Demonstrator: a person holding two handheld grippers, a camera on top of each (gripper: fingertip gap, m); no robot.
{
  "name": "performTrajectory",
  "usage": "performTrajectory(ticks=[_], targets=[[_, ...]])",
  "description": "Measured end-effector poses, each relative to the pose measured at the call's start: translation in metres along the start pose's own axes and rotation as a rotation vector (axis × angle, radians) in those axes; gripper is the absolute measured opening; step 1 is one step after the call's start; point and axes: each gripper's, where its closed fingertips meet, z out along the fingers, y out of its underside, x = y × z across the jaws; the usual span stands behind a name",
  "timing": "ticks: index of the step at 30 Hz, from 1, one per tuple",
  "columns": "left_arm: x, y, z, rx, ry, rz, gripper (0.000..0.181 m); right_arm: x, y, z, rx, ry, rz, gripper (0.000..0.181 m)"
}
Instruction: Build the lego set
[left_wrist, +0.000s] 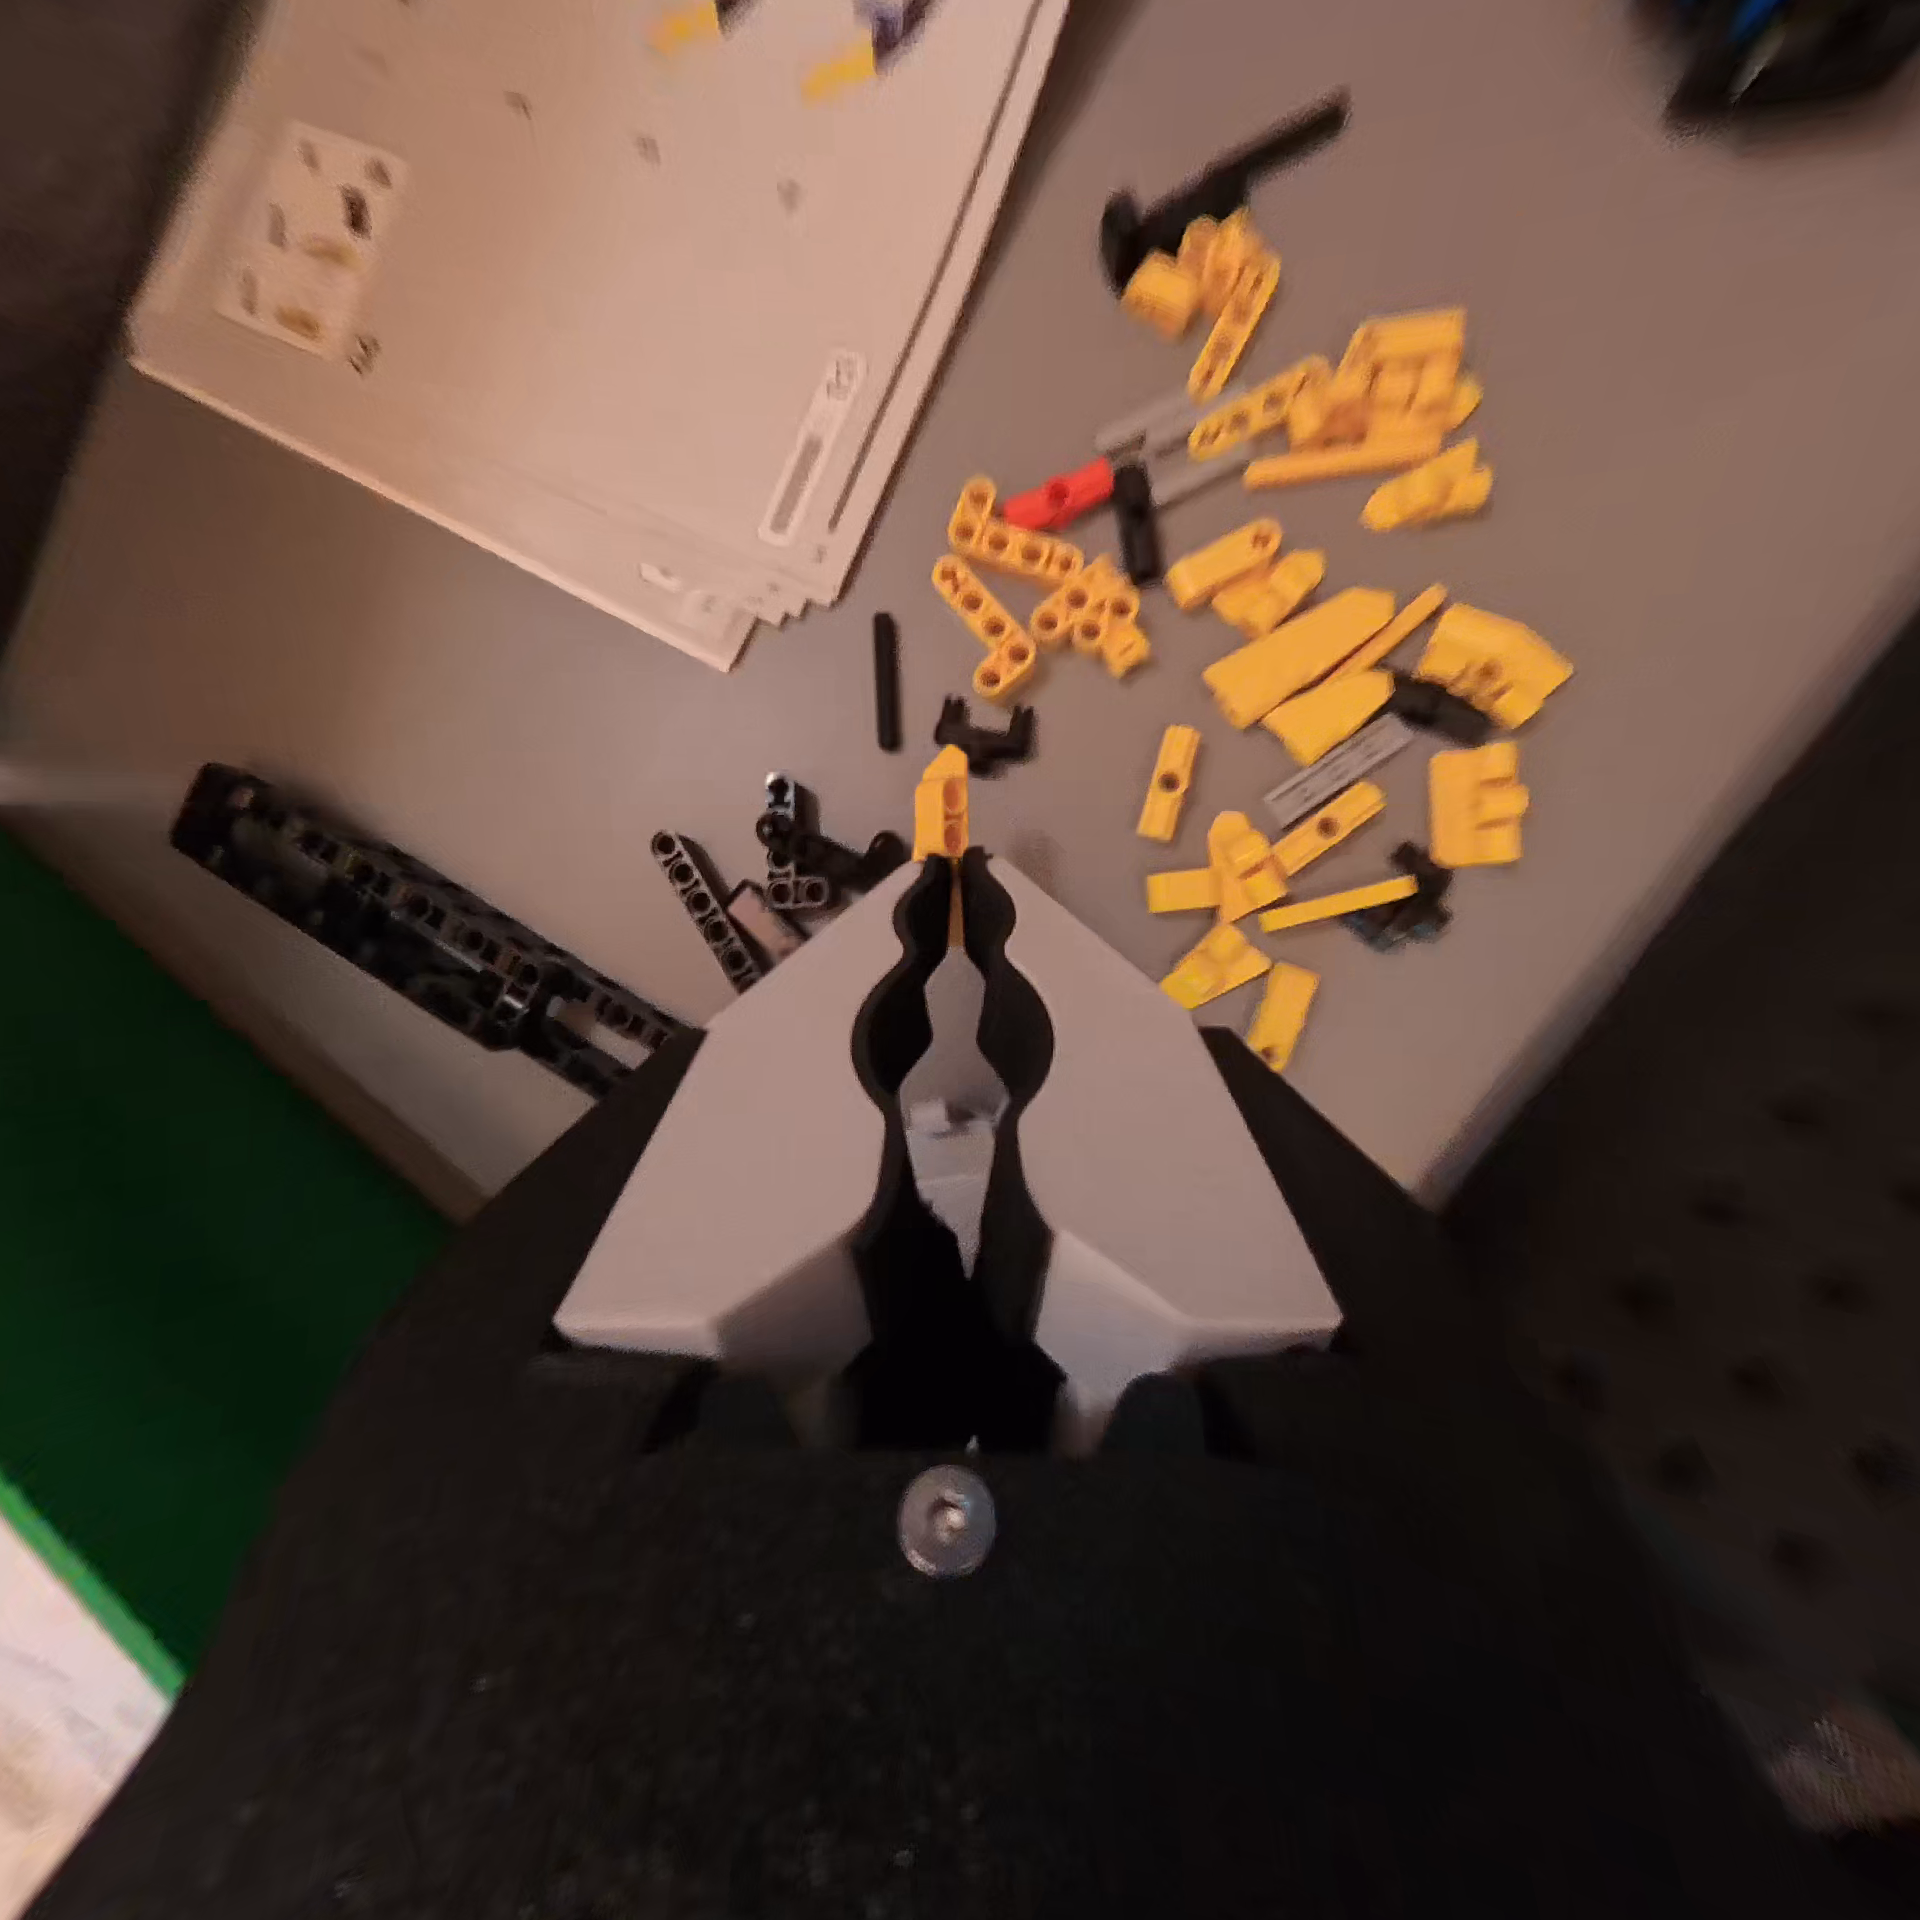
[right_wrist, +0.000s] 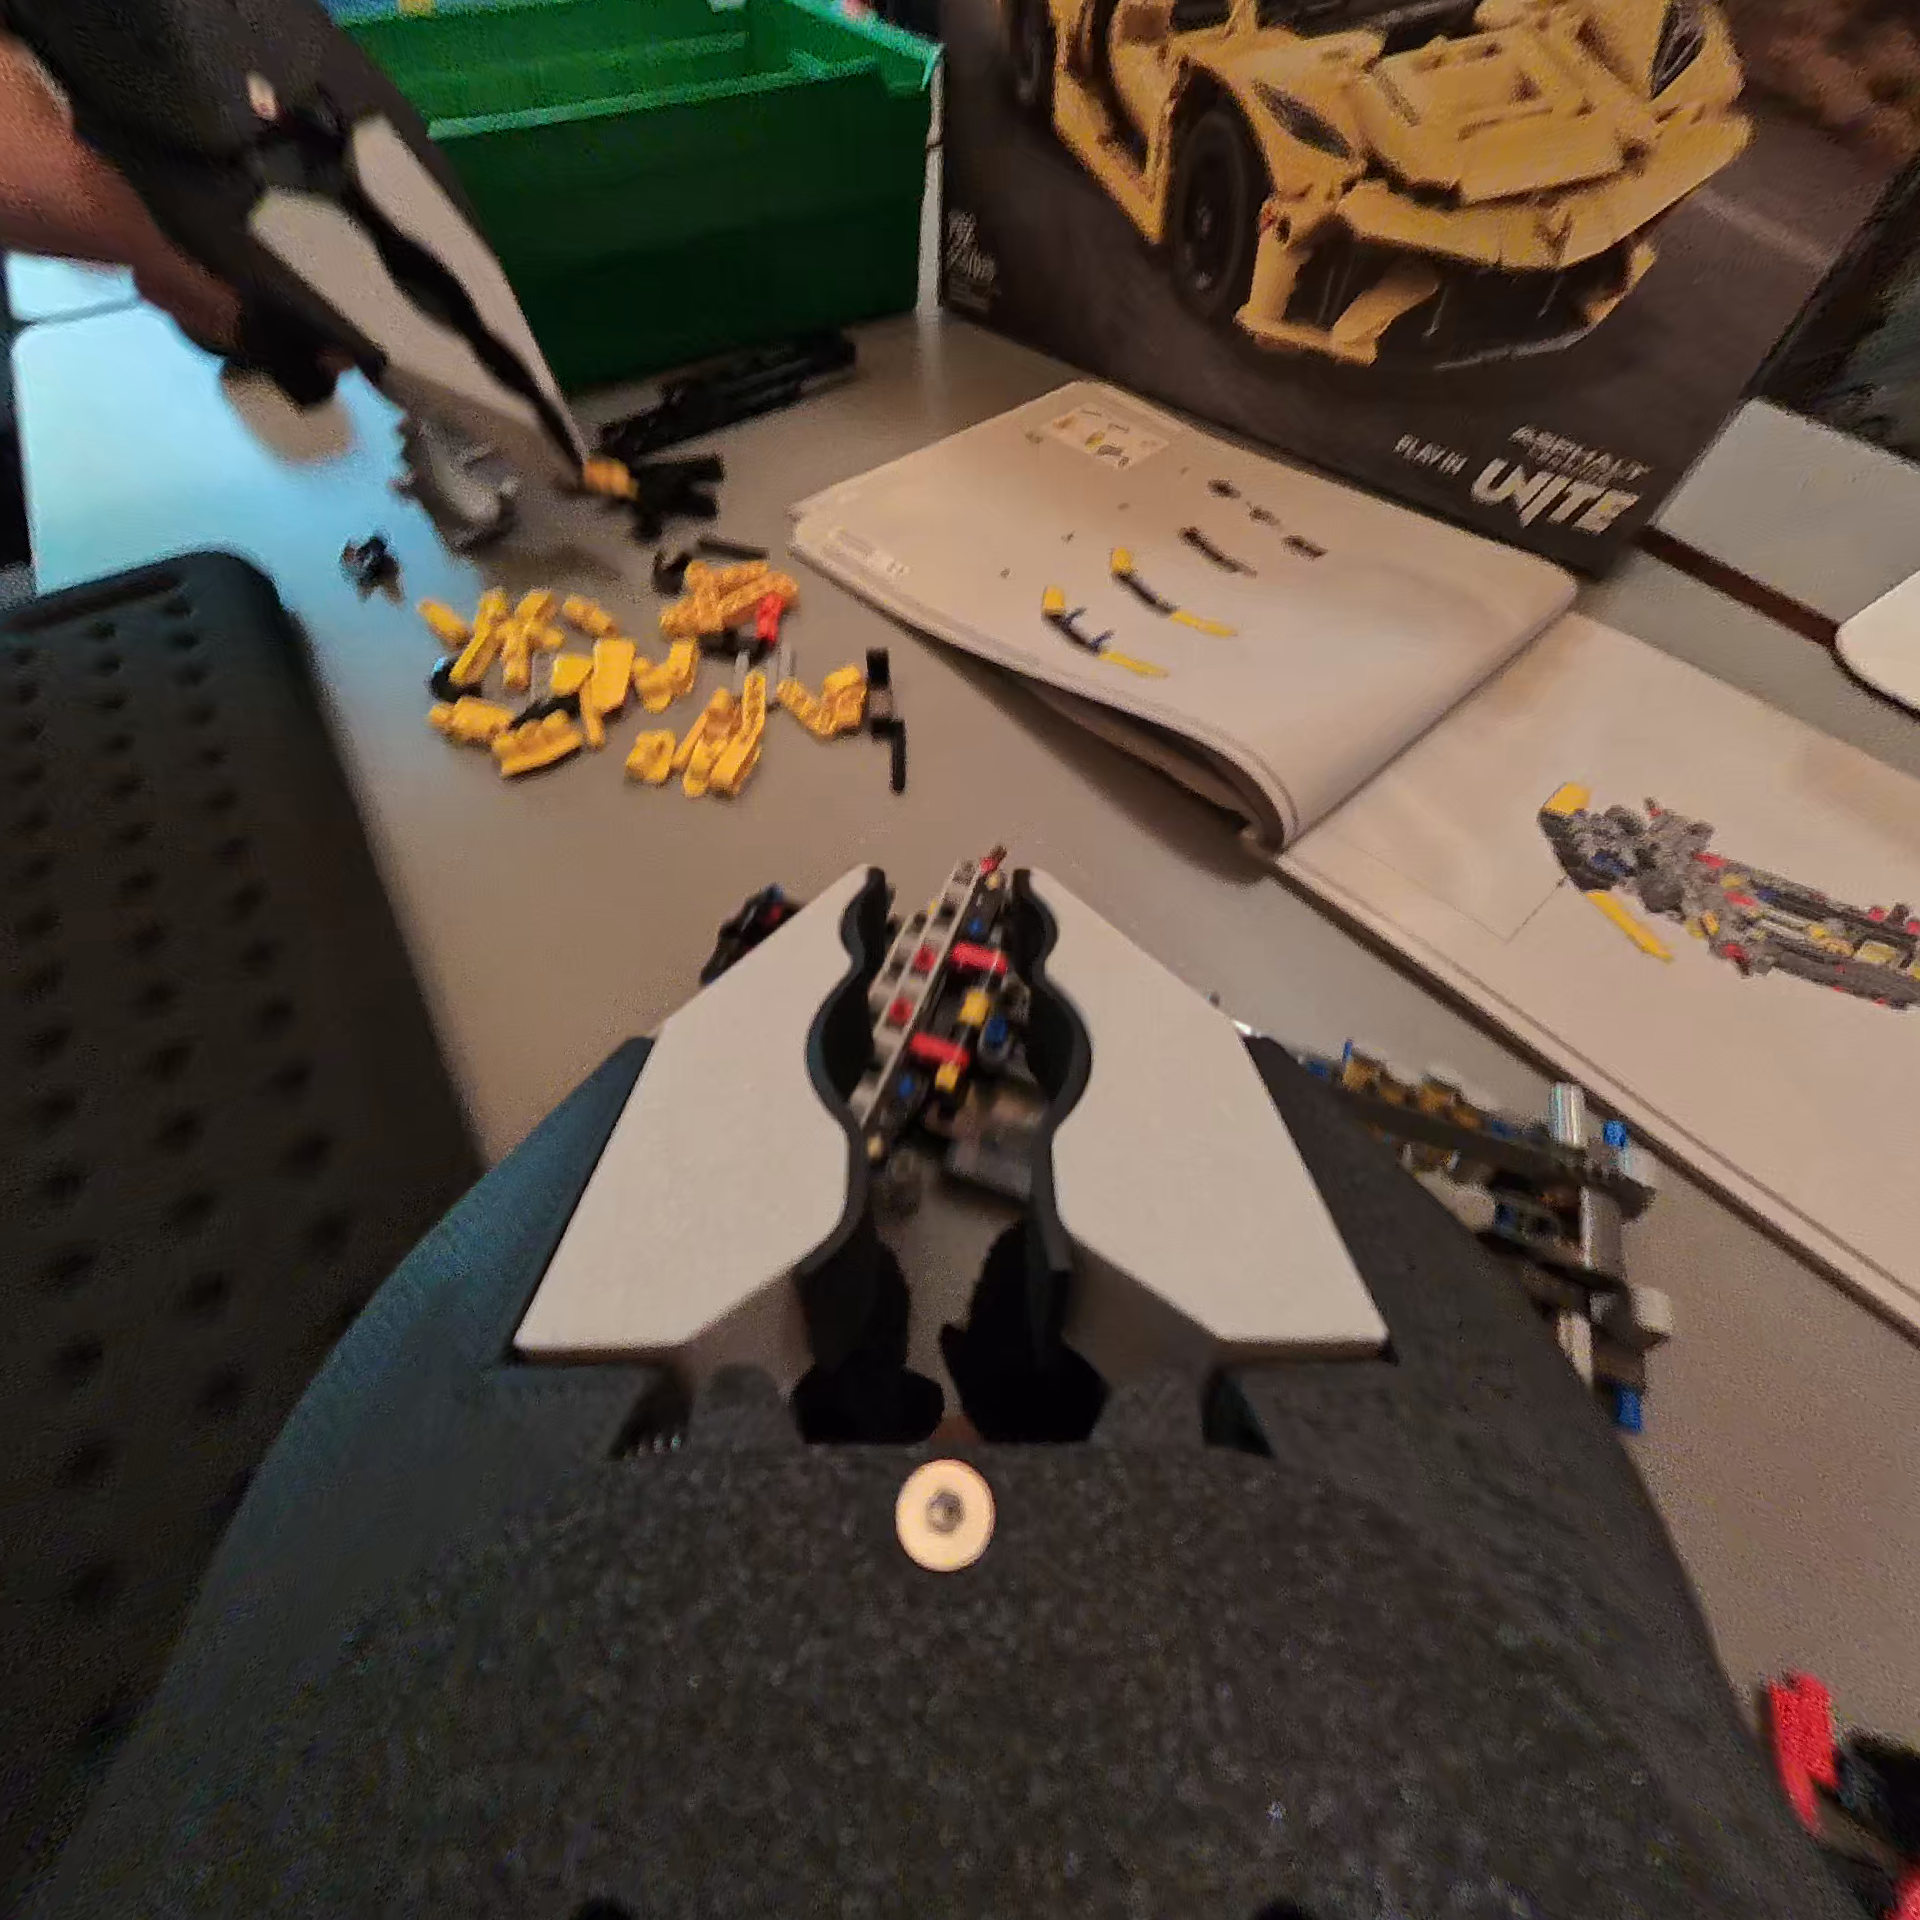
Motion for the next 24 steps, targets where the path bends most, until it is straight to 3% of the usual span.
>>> performTrajectory(ticks=[4, 8, 11, 19, 24], targets=[[0.018, -0.012, -0.014, 0.092, -0.009, -0.018, 0.001, -0.012, 0.043, -0.021, -0.206, -0.09, -0.019, 0.027], [0.036, -0.021, -0.01, 0.121, 0.015, -0.036, 0.001, -0.028, 0.063, -0.009, -0.295, -0.107, 0.0, 0.026], [0.058, -0.038, -0.011, 0.168, 0.04, -0.014, 0.001, -0.021, 0.061, -0.002, -0.291, -0.027, -0.025, 0.017], [0.11, -0.068, -0.006, 0.232, 0.129, 0.039, 0.001, -0.014, 0.047, 0.03, -0.299, 0.076, 0.044, 0.015], [0.145, -0.095, 0.011, 0.276, 0.224, 0.058, 0.001, -0.015, 0.038, 0.046, -0.289, 0.076, 0.053, 0.015]])
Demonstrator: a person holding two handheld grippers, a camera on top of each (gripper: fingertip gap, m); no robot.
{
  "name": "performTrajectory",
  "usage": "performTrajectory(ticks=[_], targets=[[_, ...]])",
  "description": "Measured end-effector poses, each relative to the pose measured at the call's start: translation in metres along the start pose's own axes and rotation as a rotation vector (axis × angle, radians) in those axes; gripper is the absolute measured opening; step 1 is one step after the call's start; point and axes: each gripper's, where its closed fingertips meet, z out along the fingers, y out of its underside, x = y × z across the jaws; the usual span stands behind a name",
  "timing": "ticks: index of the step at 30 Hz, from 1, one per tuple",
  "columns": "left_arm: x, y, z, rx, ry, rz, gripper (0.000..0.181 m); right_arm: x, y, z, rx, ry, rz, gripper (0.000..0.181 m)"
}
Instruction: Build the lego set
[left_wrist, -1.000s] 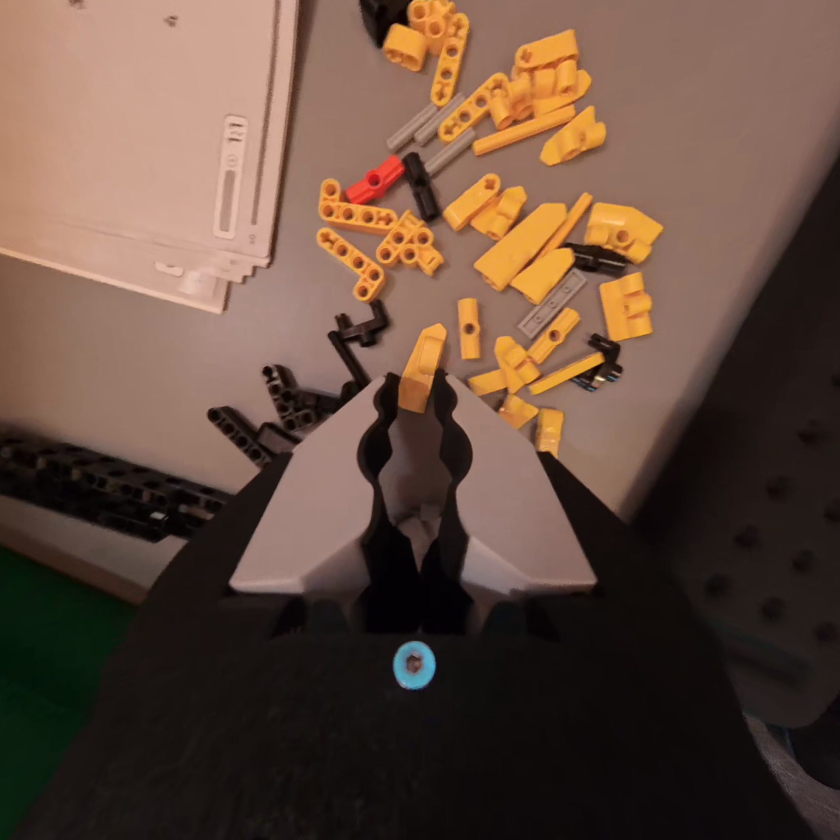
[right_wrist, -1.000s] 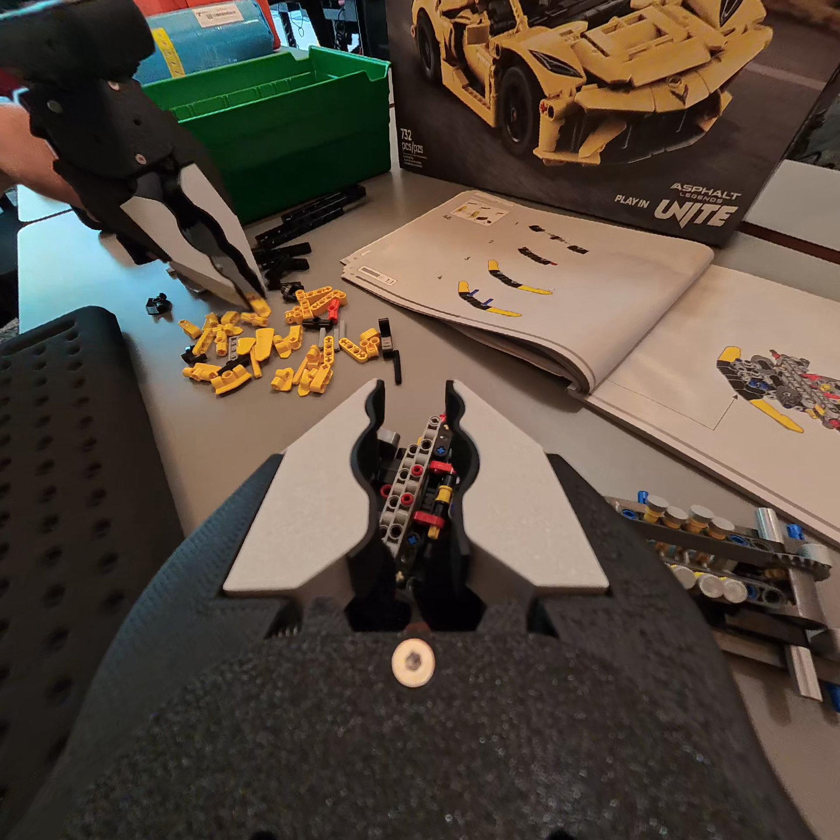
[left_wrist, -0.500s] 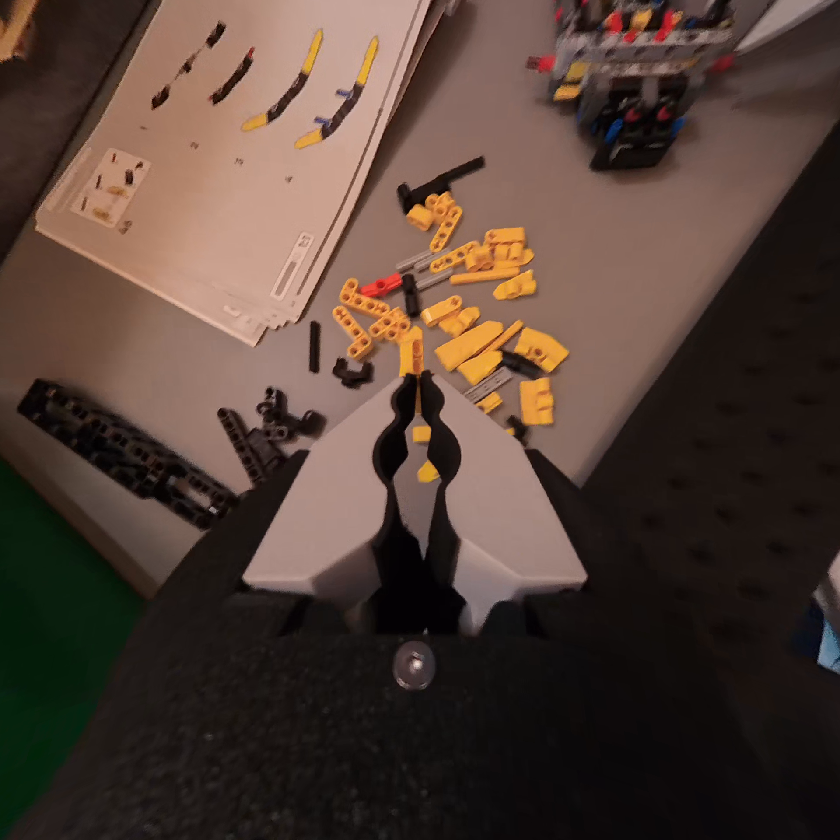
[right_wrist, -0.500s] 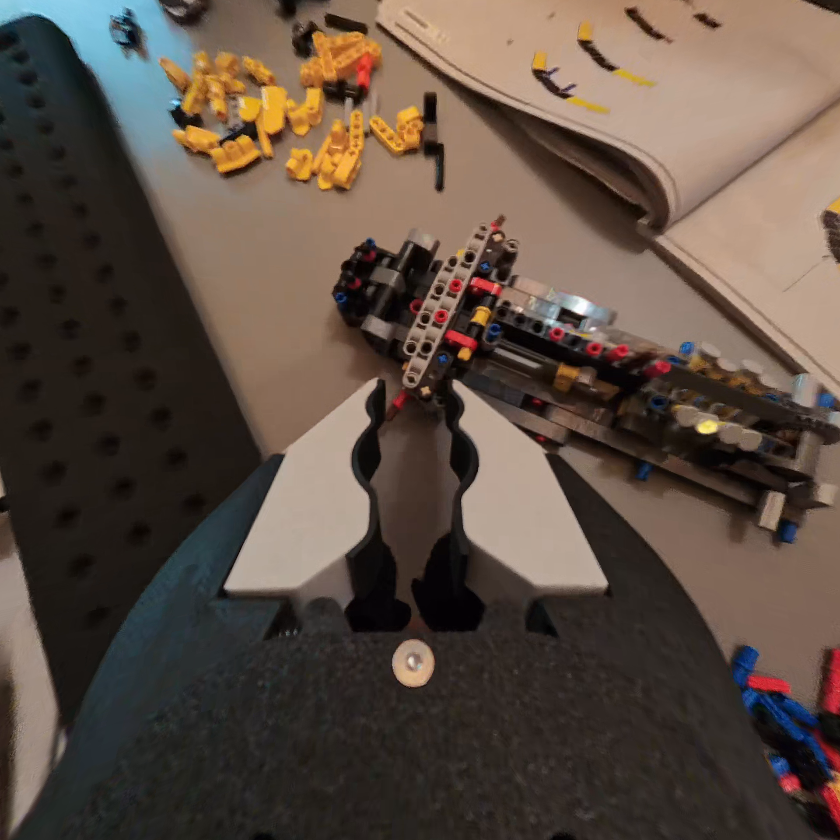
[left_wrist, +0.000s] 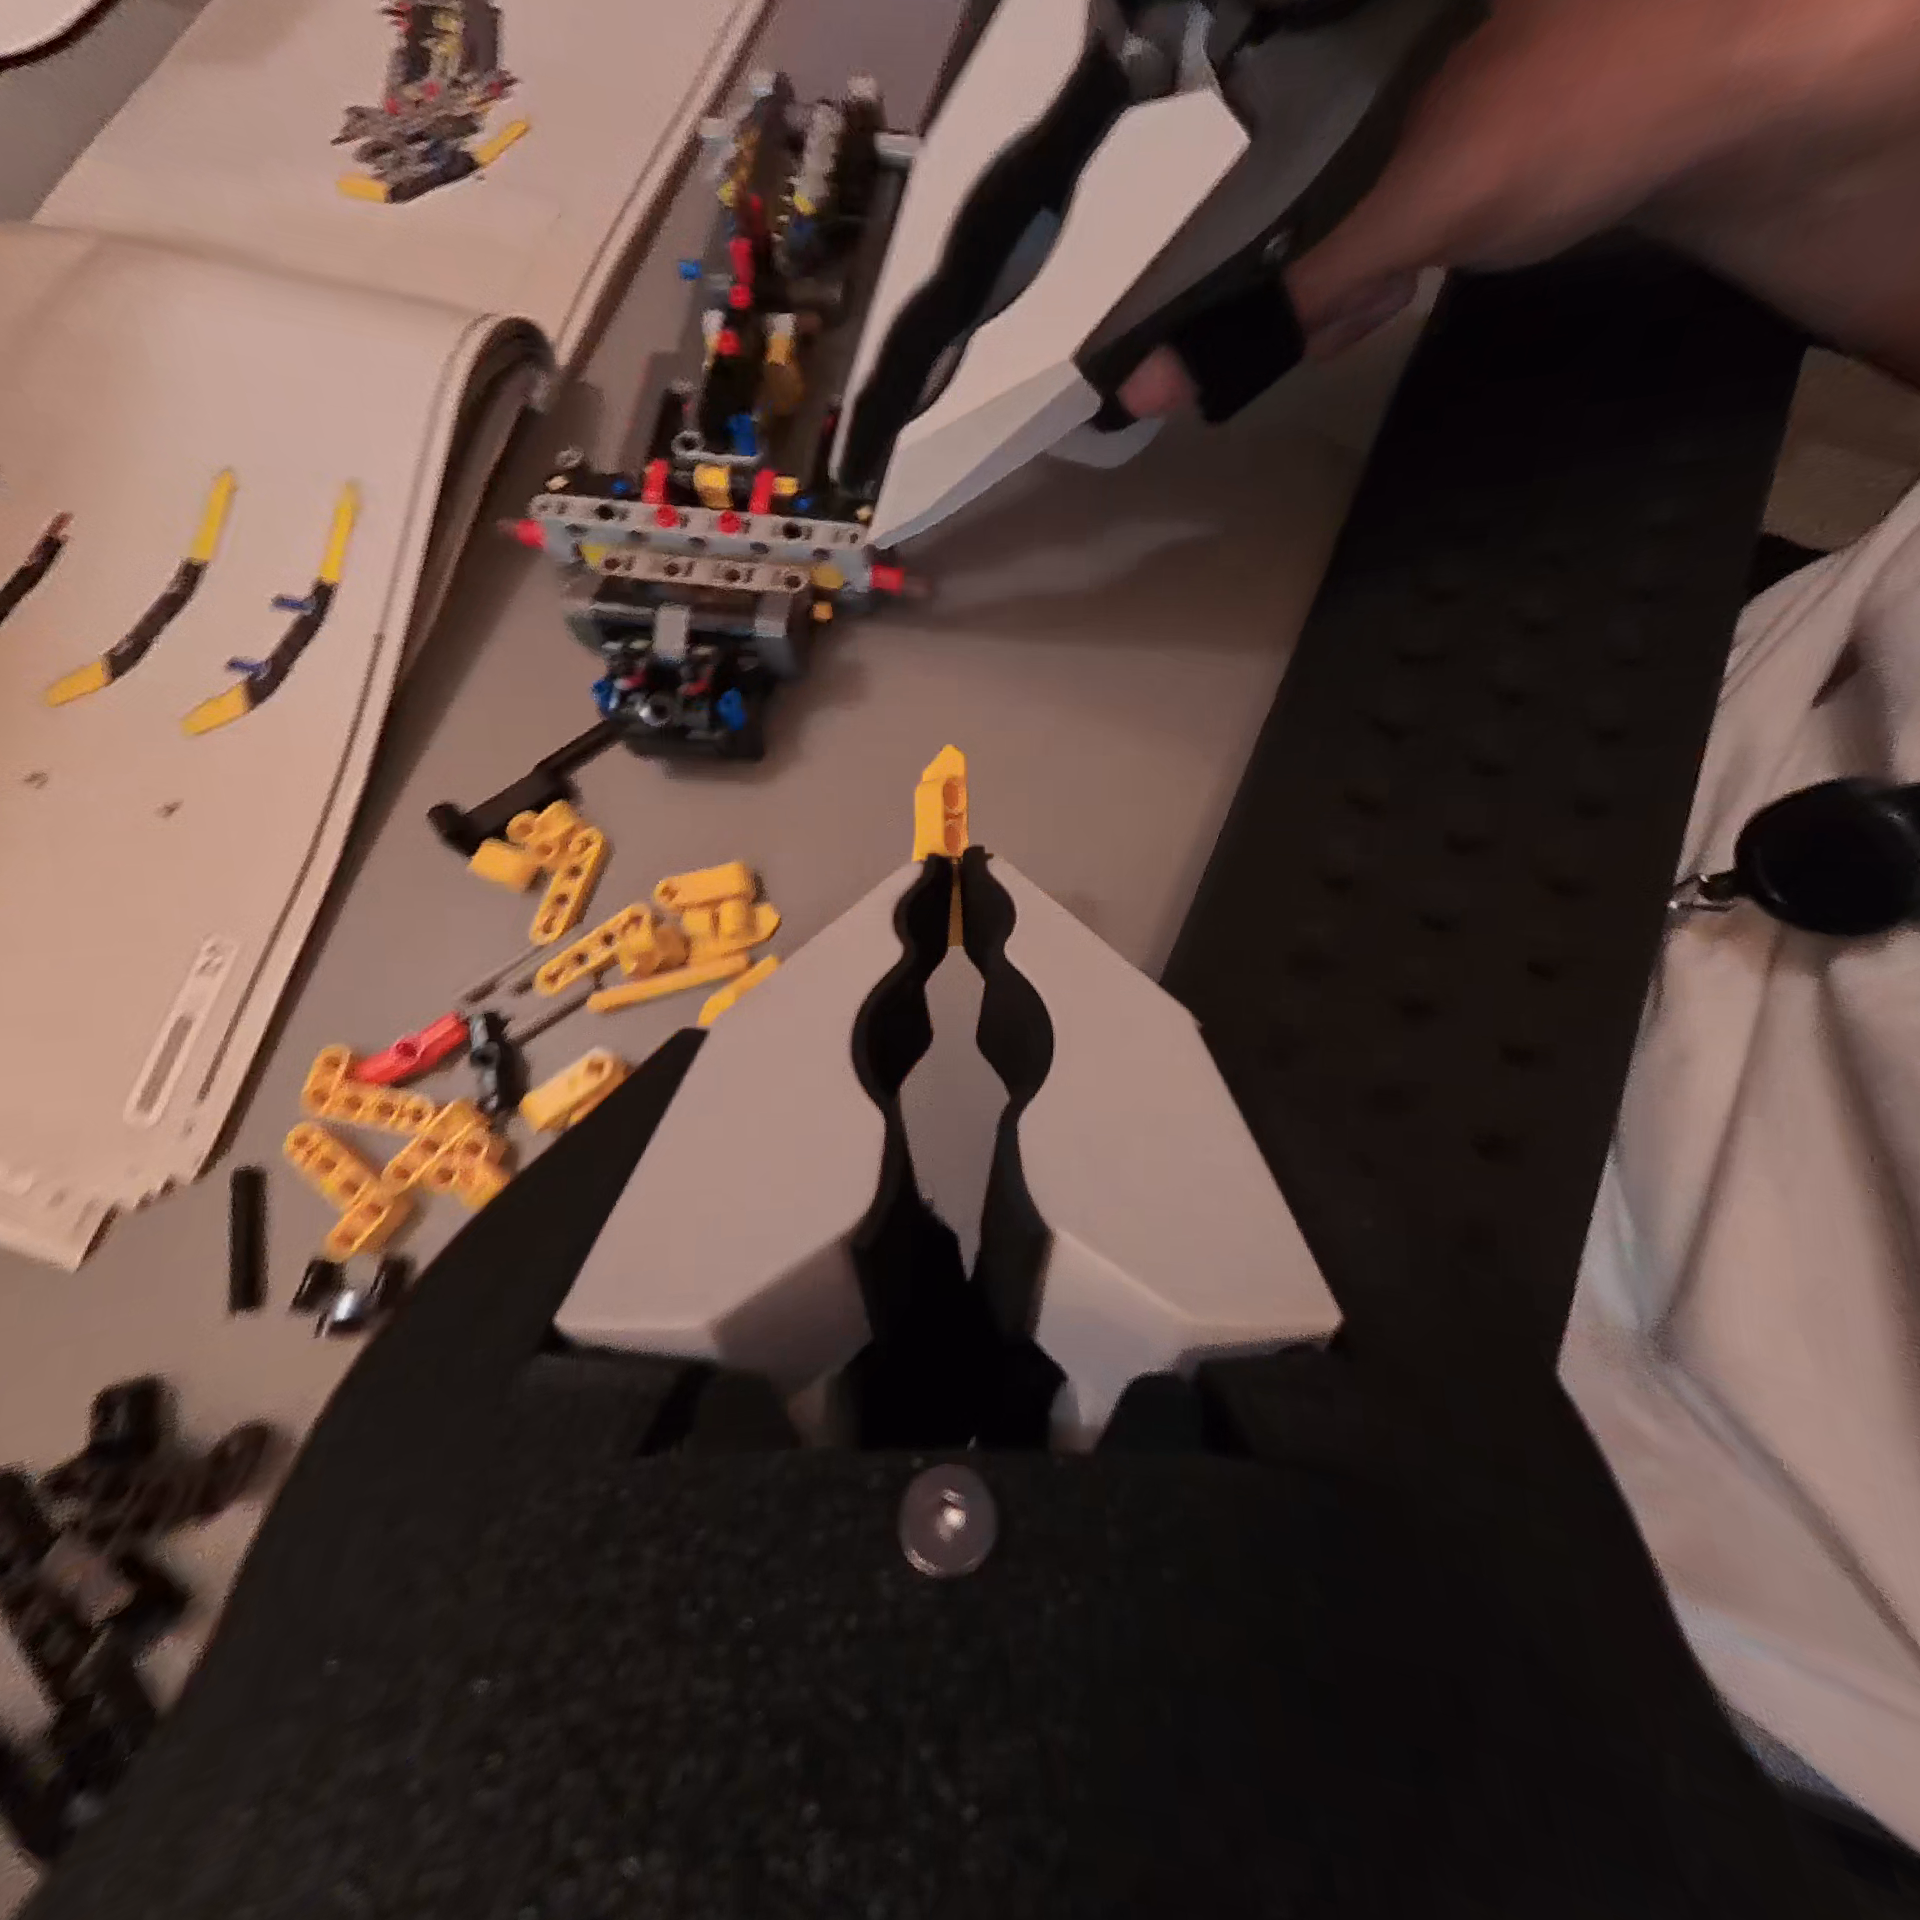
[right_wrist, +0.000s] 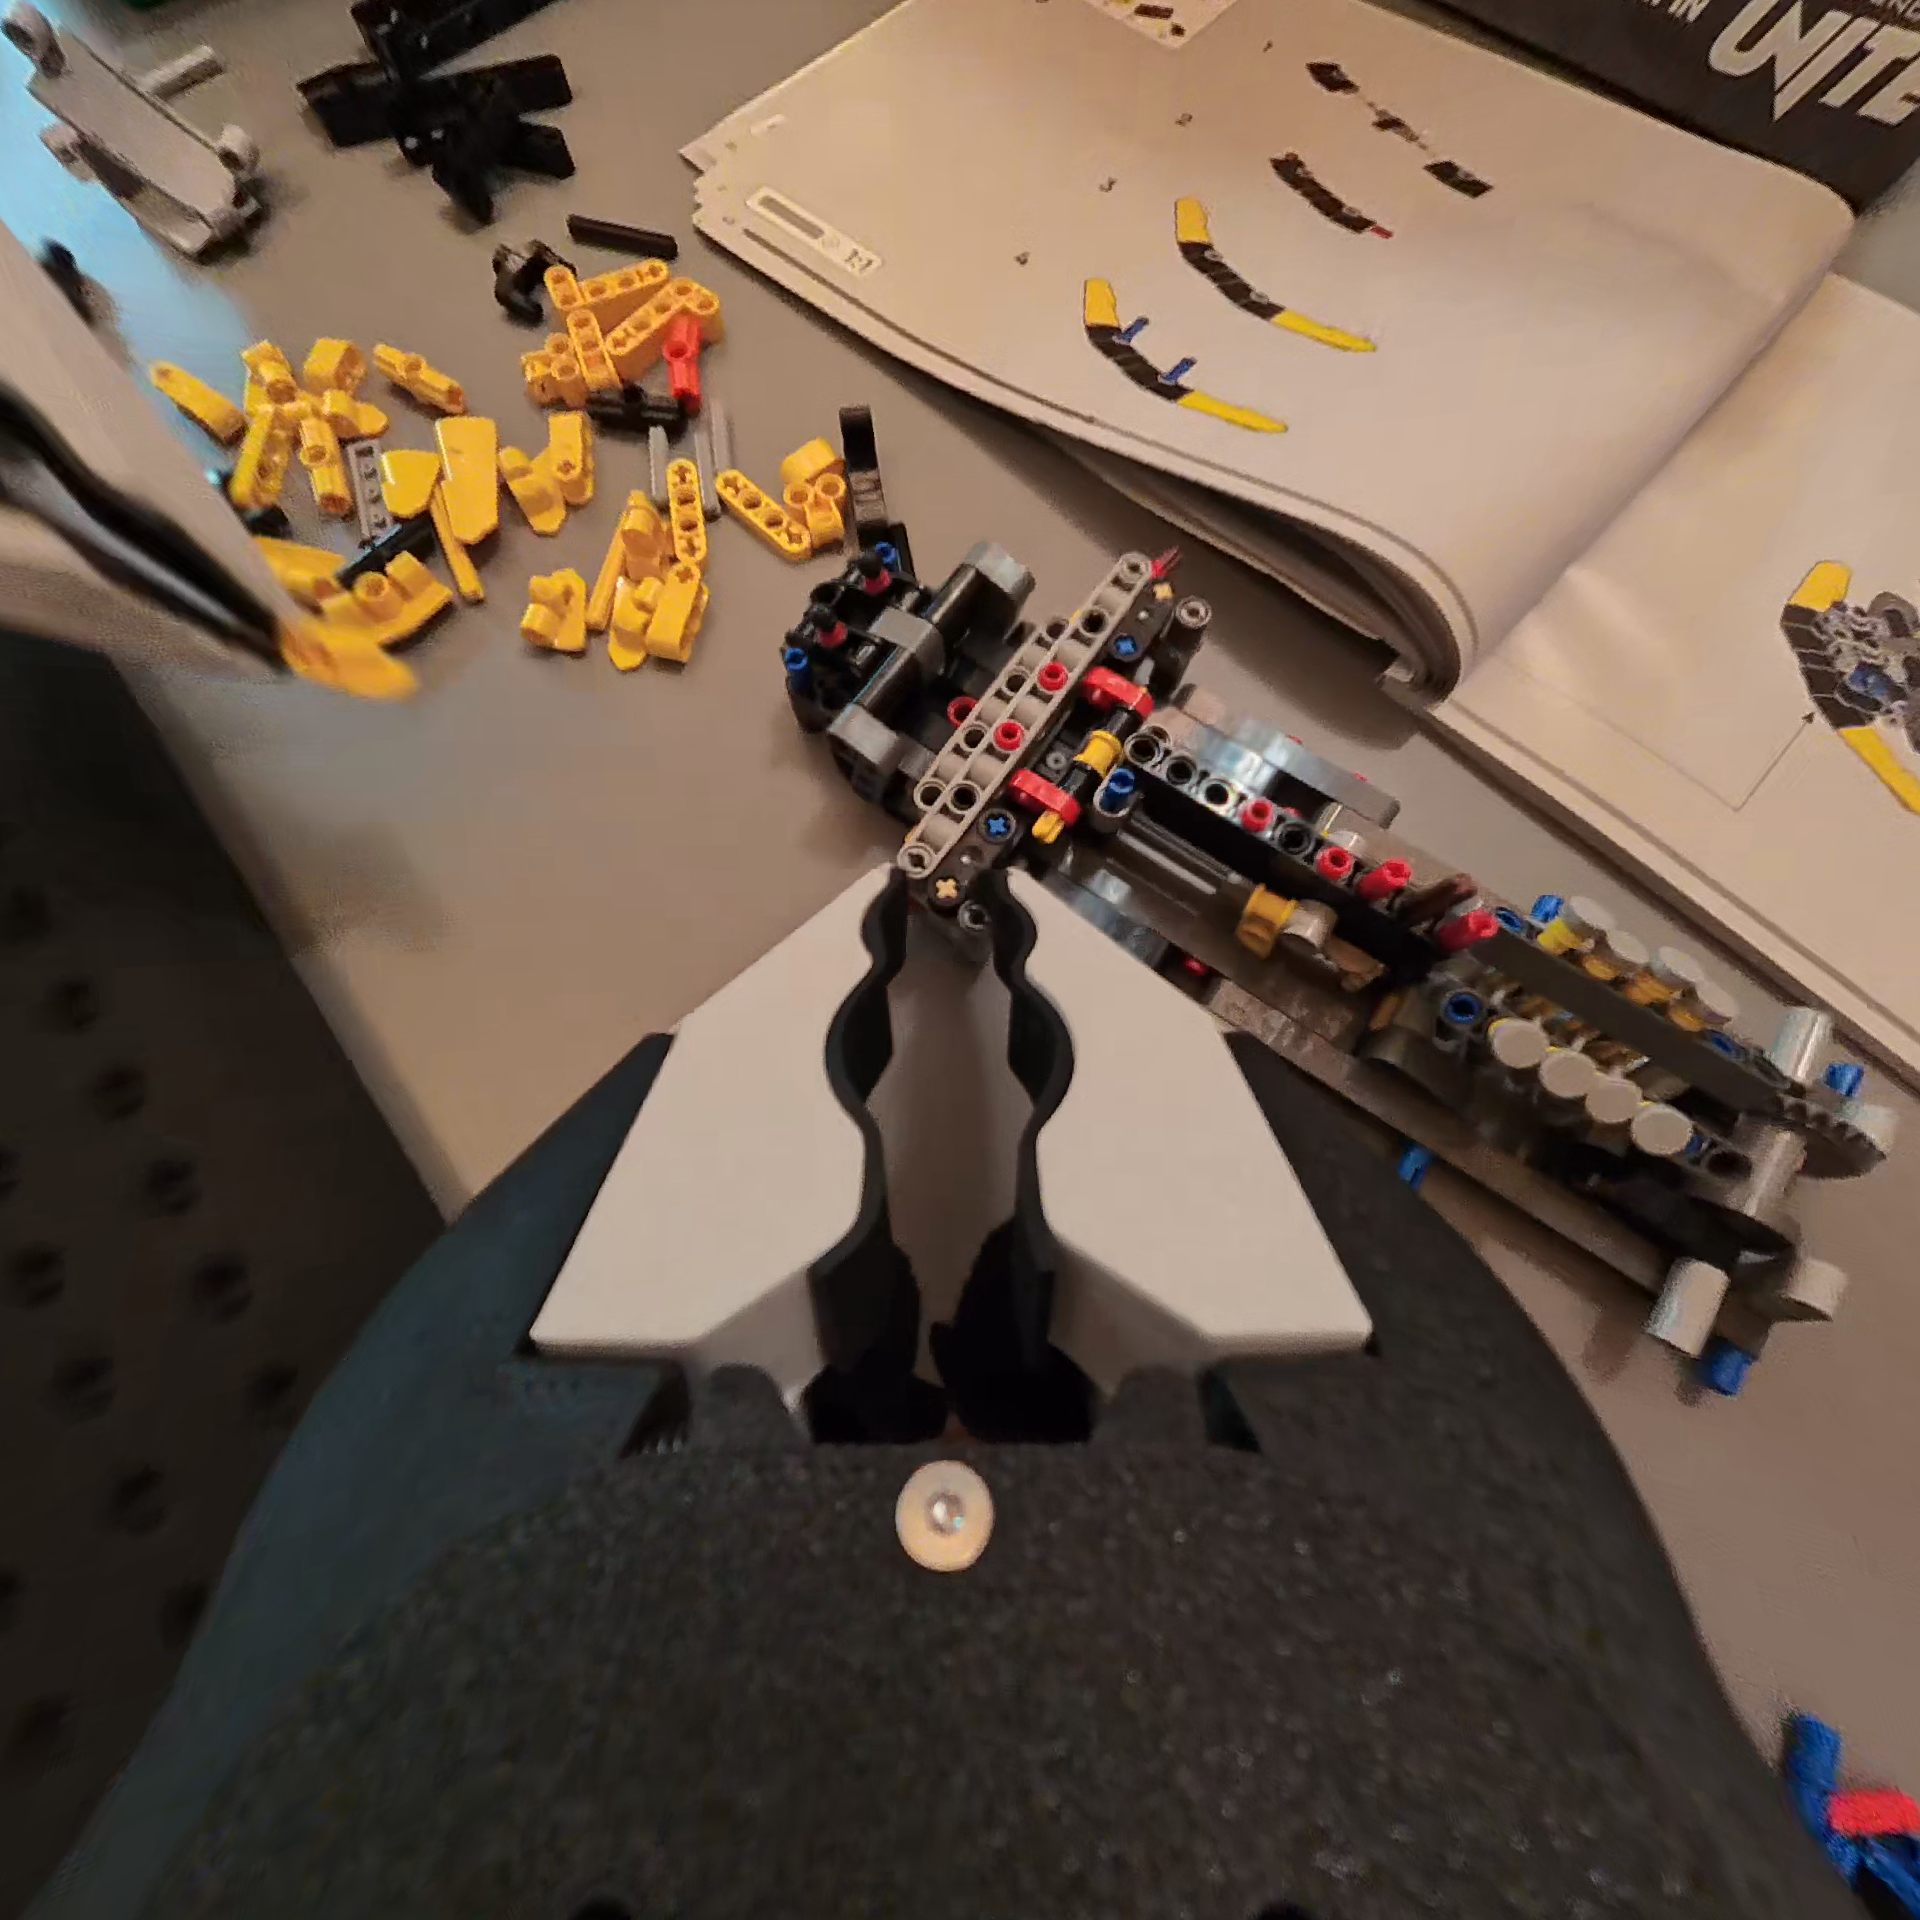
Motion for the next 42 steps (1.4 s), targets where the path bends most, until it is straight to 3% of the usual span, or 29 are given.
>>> performTrajectory(ticks=[4, 11, 15, 20, 22, 27, 31, 35, 42], targets=[[0.01, -0.013, 0.04, -0.045, 0.015, 0.038, 0.001, 0.008, -0.008, -0.019, 0.09, -0.037, 0.074, 0.022], [0.032, -0.039, 0.104, -0.121, 0.021, 0.091, 0.001, 0.07, 0.011, -0.068, 0.32, 0.068, 0.23, 0.023], [0.038, -0.047, 0.123, -0.142, 0.02, 0.088, 0.001, 0.076, 0.005, -0.08, 0.415, 0.027, 0.299, 0.023], [0.042, -0.049, 0.131, -0.142, 0.012, 0.065, 0.012, 0.072, 0.008, -0.075, 0.404, -0.042, 0.33, 0.024], [0.045, -0.051, 0.125, -0.119, 0.016, 0.035, 0.025, 0.071, 0.008, -0.075, 0.404, -0.053, 0.334, 0.024], [0.027, -0.04, 0.078, -0.023, -0.038, -0.074, 0.025, 0.071, 0.007, -0.074, 0.408, -0.069, 0.341, 0.024], [-0.02, -0.002, 0.041, -0.063, -0.192, -0.122, 0.025, 0.068, 0.008, -0.07, 0.39, -0.073, 0.326, 0.024], [-0.045, 0.025, 0.026, -0.143, -0.244, -0.098, 0.027, 0.067, 0.009, -0.066, 0.367, -0.061, 0.298, 0.023], [-0.047, 0.049, -0.007, -0.181, -0.233, -0.1, 0.028, 0.07, 0.009, -0.066, 0.368, -0.056, 0.307, 0.023]])
